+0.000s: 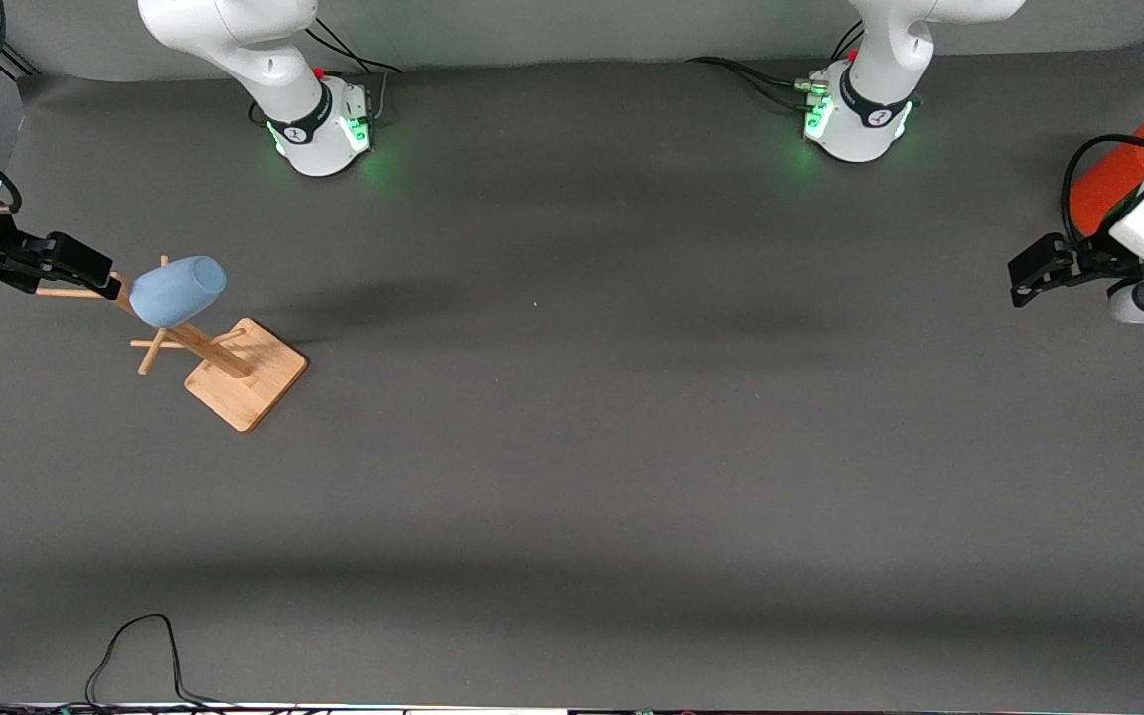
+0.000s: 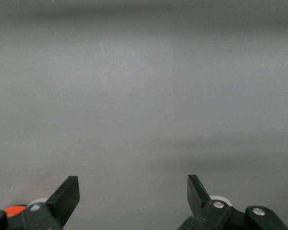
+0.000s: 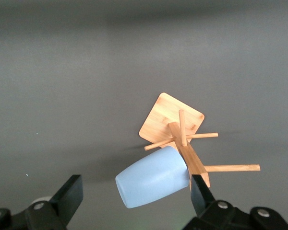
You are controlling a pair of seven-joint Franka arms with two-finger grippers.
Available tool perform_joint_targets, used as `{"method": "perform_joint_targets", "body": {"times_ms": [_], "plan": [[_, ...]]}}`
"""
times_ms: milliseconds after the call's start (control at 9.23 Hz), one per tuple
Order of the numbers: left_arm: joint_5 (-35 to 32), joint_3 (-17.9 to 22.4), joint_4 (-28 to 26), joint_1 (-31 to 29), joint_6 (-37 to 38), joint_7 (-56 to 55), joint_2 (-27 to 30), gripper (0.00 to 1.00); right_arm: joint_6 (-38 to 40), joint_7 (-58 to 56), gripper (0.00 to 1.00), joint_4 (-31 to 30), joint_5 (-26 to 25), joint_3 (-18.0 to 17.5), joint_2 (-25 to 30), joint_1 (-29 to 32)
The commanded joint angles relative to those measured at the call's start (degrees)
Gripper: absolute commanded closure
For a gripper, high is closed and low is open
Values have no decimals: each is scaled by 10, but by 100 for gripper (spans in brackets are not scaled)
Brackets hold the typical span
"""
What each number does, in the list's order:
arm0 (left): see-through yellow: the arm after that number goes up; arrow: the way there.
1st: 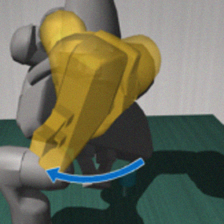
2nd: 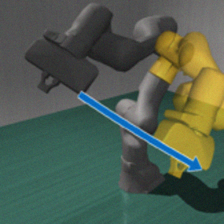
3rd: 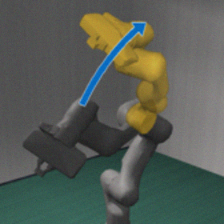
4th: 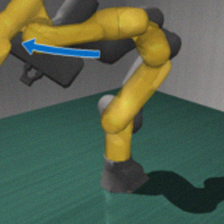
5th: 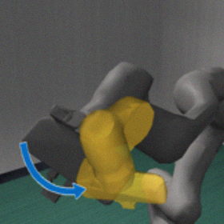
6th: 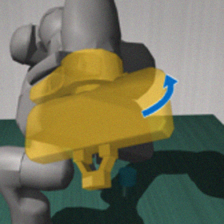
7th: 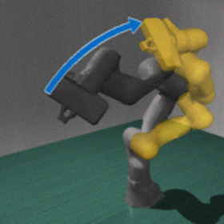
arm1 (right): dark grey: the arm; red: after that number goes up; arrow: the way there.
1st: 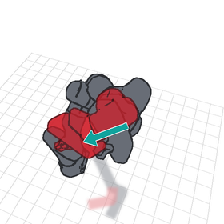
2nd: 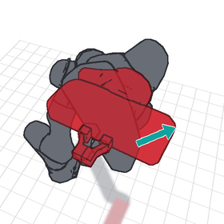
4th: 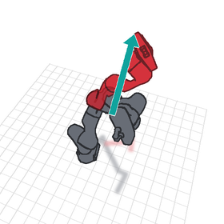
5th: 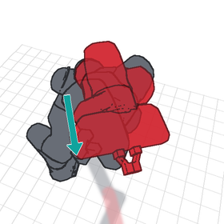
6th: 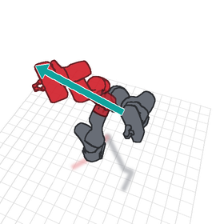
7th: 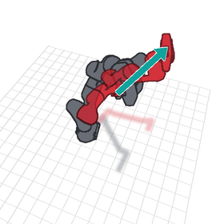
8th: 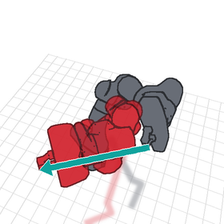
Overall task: Rotate and upright cup with both arms
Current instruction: 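Move the right gripper toward the blue cup on the wooden stand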
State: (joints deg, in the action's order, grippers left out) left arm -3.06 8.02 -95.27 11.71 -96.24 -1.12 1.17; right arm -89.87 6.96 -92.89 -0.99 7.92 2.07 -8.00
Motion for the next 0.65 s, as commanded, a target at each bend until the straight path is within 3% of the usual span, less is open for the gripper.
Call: {"method": "perform_joint_targets", "body": {"times_ms": [0,325,542], "plan": [[-4,12,22,16,18,-11,-9,0,6,-11,0,17,-2,-12,-5,7],[-4,12,21,9,18,-9,-9,0,10,34,0,34,34,-10,-10,8],[-4,12,21,9,25,-10,-9,0,43,238,0,22,99,17,-9,13]]}}
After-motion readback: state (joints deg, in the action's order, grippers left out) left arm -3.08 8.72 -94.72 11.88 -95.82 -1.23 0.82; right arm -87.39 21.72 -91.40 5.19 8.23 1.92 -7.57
